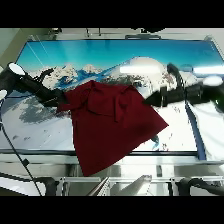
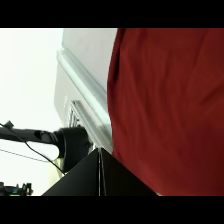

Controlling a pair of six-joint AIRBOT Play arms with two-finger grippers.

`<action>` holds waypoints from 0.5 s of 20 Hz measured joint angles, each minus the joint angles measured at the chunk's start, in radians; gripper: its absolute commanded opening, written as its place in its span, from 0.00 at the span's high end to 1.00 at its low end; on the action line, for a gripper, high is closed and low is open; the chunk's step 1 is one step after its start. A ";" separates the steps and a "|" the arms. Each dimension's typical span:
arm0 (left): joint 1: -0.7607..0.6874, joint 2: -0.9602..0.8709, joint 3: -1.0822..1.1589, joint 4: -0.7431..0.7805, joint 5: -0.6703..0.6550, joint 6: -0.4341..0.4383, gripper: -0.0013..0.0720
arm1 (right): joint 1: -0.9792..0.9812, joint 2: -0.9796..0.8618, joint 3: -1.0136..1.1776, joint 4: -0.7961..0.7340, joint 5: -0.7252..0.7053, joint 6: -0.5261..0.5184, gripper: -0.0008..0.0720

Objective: Fold the shirts.

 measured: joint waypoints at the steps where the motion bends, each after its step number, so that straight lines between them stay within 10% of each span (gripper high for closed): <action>1: 0.001 0.013 -0.010 0.042 0.025 0.007 0.01 | 0.010 0.096 -0.118 -0.005 -0.046 0.000 0.96; 3: 0.001 0.031 -0.021 0.116 0.070 0.017 0.01 | 0.038 0.282 -0.345 0.003 -0.156 0.007 0.95; 4: 0.001 0.036 -0.025 0.153 0.088 0.019 0.01 | 0.055 0.371 -0.455 0.027 -0.219 0.007 0.79; 5: 0.001 0.037 -0.027 0.182 0.106 0.024 0.01 | 0.069 0.443 -0.547 0.058 -0.274 0.007 0.37; 6: 0.001 0.036 -0.029 0.206 0.123 0.036 0.01 | 0.082 0.504 -0.625 0.089 -0.326 0.007 0.28; 10: -0.010 0.004 -0.032 0.261 0.177 0.104 0.01 | 0.107 0.636 -0.801 0.164 -0.444 0.006 0.28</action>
